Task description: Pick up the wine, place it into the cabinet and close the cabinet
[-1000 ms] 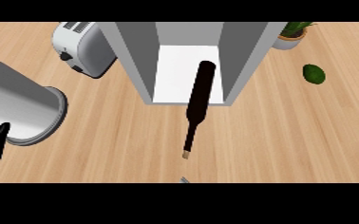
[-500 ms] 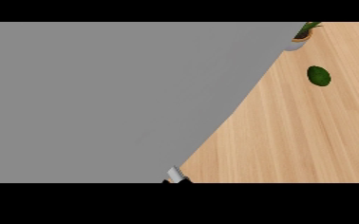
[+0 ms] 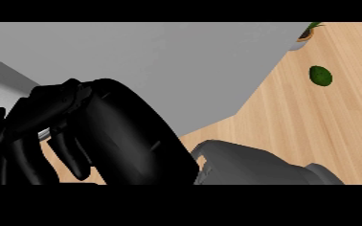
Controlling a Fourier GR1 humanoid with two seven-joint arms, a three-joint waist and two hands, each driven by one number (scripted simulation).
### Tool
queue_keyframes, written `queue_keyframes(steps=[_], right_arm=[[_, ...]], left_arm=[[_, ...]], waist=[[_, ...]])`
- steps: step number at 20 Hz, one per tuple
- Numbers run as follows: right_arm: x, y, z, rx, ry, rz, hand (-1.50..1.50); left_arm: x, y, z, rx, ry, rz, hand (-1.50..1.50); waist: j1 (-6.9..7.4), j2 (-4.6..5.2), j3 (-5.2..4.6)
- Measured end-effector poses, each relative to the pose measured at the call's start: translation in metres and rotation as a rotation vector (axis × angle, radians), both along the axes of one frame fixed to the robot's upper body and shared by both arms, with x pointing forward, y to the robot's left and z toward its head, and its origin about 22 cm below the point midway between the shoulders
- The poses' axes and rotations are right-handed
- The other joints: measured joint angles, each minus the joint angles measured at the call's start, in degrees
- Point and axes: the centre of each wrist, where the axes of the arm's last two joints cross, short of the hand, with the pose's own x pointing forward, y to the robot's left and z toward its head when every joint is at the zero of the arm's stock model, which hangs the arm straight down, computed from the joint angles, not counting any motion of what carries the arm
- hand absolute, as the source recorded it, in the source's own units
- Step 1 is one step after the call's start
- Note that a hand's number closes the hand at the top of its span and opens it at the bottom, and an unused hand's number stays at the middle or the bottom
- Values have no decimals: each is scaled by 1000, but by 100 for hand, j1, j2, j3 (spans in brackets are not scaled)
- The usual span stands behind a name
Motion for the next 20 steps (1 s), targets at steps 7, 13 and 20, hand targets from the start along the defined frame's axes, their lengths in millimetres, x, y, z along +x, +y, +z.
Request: queue_keyframes(steps=[7,13,20], right_arm=[[58,12,5,-50,-69,-104,150],[94,12,5,-66,-51,-103,150],[115,17,-2,-79,-108,-44,150]], left_arm=[[-1,2,3,5,-10,7,-150],[0,0,7,10,-6,7,-150],[5,1,10,16,-16,3,-150]], waist=[[-25,-12,-4],[-22,-71,-14],[82,-150,-110]])
